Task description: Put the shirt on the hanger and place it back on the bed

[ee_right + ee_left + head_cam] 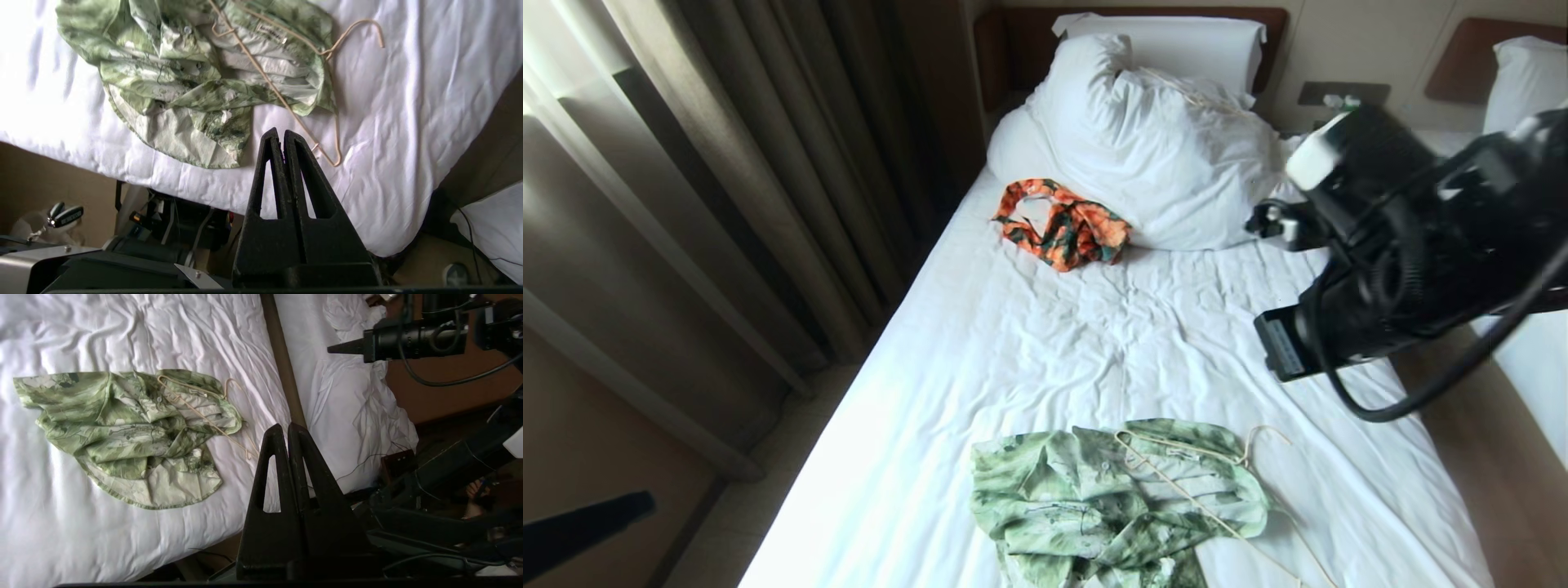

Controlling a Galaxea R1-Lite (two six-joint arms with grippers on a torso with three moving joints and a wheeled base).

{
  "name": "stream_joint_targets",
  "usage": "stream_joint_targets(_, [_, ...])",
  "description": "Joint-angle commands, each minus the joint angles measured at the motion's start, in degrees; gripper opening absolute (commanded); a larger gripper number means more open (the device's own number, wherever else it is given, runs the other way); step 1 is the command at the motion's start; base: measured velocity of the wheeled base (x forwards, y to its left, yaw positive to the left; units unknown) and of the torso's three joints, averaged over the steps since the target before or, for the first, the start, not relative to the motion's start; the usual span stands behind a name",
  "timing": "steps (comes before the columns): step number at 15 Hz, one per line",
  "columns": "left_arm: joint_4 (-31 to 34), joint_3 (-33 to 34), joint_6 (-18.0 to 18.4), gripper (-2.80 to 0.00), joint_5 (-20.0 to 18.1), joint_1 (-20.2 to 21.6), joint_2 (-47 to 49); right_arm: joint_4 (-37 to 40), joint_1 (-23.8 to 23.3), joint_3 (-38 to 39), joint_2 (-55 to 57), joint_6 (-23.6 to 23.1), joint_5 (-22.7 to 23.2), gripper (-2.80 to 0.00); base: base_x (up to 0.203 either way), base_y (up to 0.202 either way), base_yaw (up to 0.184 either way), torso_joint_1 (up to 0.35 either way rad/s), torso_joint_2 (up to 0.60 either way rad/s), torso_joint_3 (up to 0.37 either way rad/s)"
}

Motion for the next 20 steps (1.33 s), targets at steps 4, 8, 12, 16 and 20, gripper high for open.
stream_joint_targets(4, [3.3, -0.3, -0.2, -2.80, 3.4, -0.1, -12.0, 0.4, -3.0, 5.9, -21.7, 1.8, -1.5, -2.80, 0.000, 0.000, 0.000, 0.000, 0.00, 0.000])
stream_joint_targets(8, [6.3, -0.2, -0.1, -2.80, 8.1, -0.1, -17.9, 0.4, -6.9, 12.2, -36.4, 2.4, -1.5, -2.80, 0.000, 0.000, 0.000, 0.000, 0.00, 0.000])
stream_joint_targets(12, [7.0, -0.5, 0.2, -2.80, 16.7, 0.0, -22.6, 0.4, -12.2, 17.5, -49.4, 3.5, -1.6, -2.80, 0.000, 0.000, 0.000, 0.000, 0.00, 0.000])
stream_joint_targets(16, [14.1, 0.3, 9.5, -2.80, 20.8, 0.2, -29.3, 0.9, -21.2, 24.2, -60.9, 6.2, -0.1, -2.80, 0.000, 0.000, 0.000, 0.000, 0.00, 0.000])
stream_joint_targets(20, [16.8, 2.9, 16.5, -2.80, 22.0, 0.0, -32.7, 1.0, -30.2, 31.9, -71.0, 5.9, 5.8, -2.80, 0.000, 0.000, 0.000, 0.000, 0.00, 0.000])
